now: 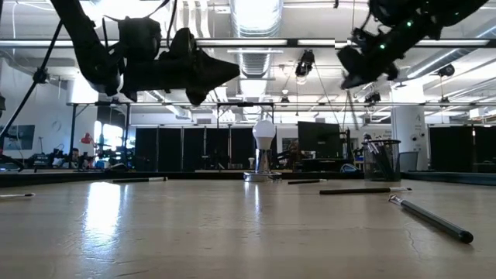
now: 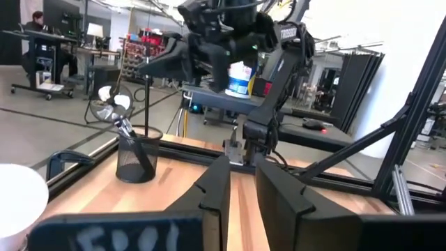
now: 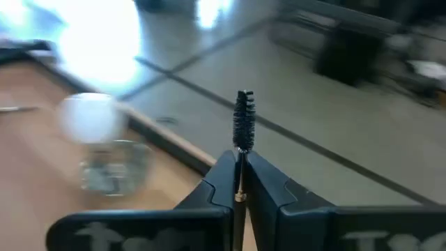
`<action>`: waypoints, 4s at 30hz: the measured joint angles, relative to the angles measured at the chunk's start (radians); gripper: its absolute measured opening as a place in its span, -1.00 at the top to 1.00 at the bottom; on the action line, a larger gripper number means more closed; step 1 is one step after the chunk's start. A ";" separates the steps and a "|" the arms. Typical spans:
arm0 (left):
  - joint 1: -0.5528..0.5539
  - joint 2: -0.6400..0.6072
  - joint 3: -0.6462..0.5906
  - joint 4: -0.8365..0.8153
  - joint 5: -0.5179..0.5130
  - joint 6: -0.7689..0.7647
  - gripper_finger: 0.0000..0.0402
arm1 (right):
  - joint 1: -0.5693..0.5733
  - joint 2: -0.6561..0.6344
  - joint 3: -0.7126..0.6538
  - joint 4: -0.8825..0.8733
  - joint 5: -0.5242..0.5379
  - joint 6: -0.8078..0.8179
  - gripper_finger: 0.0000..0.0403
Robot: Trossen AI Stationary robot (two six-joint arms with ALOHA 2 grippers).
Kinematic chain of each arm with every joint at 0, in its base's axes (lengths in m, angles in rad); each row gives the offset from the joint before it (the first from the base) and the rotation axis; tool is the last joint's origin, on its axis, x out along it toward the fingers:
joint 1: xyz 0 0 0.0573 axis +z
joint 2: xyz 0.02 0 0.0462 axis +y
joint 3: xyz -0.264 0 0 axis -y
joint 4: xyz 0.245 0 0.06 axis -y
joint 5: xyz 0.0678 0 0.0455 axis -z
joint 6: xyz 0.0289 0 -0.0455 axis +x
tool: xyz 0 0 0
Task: Put items in baskets/containers
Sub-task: Put the black lash brush into the black pen holder, then put the black eyeshadow brush into the black pen holder
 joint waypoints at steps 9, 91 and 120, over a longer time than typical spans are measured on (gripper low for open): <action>0.000 0.000 -0.009 -0.001 0.000 0.019 0.68 | -0.309 -0.001 -0.048 0.007 -0.107 -0.016 0.93; -0.152 0.001 -0.010 -0.431 -0.028 -0.045 1.00 | 0.637 0.357 -0.219 -0.226 -0.366 0.104 0.63; -0.199 0.004 0.158 -0.831 0.099 -0.189 0.33 | 0.637 0.555 0.270 -0.264 -0.328 -0.384 0.96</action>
